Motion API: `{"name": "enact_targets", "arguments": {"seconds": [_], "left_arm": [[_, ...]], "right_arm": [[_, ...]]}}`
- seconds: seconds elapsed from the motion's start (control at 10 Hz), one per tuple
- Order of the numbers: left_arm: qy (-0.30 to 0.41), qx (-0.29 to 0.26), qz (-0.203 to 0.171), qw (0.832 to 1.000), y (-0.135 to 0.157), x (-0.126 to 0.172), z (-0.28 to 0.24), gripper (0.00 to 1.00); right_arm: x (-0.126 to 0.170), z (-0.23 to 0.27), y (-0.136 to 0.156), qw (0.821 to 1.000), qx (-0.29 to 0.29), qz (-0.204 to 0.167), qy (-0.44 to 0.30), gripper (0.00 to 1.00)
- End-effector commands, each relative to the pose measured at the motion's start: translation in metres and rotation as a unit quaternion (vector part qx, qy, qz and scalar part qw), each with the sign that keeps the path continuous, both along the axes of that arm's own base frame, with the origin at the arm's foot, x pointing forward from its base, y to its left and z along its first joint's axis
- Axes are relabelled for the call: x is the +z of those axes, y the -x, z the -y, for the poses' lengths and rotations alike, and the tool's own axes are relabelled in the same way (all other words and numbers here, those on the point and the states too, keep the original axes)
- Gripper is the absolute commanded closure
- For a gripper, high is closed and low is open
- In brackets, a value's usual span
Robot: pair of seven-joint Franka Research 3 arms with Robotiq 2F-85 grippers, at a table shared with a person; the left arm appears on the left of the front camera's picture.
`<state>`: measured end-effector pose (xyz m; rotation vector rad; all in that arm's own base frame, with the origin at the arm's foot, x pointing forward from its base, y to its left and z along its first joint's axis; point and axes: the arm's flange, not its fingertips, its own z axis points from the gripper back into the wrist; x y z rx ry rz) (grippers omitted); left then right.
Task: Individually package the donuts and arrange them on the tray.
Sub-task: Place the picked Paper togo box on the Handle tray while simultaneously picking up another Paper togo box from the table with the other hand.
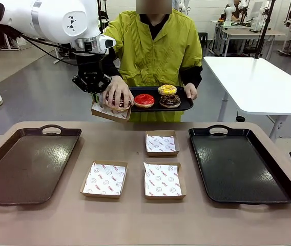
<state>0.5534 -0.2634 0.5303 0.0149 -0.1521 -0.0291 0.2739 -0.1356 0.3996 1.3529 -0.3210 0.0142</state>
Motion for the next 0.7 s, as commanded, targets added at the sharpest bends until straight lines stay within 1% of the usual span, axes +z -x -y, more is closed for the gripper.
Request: {"name": "enact_targets", "arguments": {"seconds": [0.0, 0.6], "left_arm": [[0.0, -0.004, 0.002, 1.0, -0.0007, 0.0015, -0.0021, 1.0], [0.0, -0.004, 0.002, 1.0, -0.0007, 0.0015, -0.0021, 1.0]], "right_arm": [[0.0003, 0.0003, -0.0005, 1.0, 0.001, 0.004, -0.005, 0.0], [0.0003, 0.0003, -0.0005, 1.0, 0.001, 0.004, -0.005, 0.0]]}}
